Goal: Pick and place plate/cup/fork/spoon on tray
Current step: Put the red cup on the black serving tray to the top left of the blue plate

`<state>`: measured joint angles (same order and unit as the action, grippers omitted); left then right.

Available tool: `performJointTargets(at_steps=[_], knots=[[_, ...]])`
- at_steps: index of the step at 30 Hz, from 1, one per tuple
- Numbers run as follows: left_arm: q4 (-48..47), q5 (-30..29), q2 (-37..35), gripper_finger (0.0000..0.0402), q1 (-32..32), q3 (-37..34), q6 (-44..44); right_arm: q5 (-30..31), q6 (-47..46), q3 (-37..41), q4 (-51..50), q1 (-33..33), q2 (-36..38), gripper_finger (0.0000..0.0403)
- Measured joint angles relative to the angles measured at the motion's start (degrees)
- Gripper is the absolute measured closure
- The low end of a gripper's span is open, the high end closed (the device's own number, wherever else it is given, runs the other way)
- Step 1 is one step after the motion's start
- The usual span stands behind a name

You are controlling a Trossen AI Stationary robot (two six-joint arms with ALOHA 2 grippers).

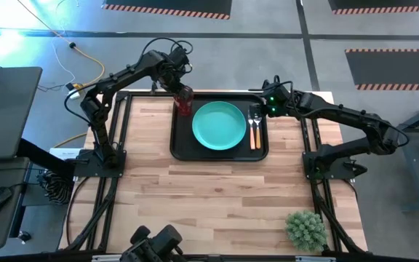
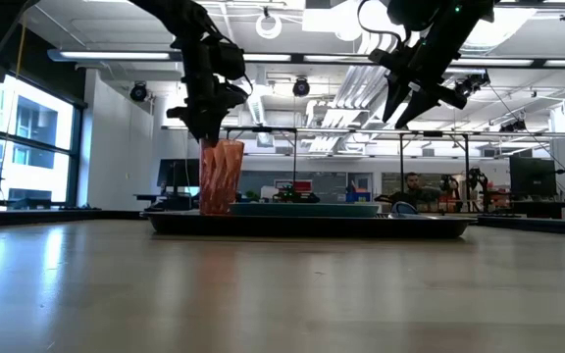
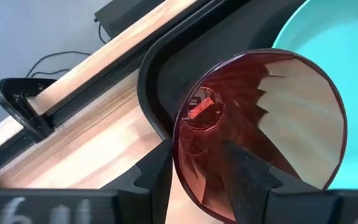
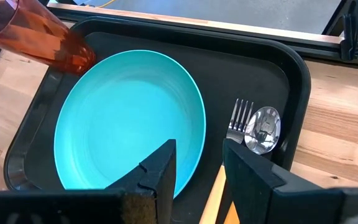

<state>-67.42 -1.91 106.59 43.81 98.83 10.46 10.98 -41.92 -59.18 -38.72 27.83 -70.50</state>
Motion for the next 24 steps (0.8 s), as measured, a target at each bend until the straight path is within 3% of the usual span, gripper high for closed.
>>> performJointTargets(at_steps=[24], knots=[[-0.29,-0.36,0.00,0.0284,0.48,0.00,1.40,-0.02,0.01,0.00,0.00,-0.02,0.00,0.0279]])
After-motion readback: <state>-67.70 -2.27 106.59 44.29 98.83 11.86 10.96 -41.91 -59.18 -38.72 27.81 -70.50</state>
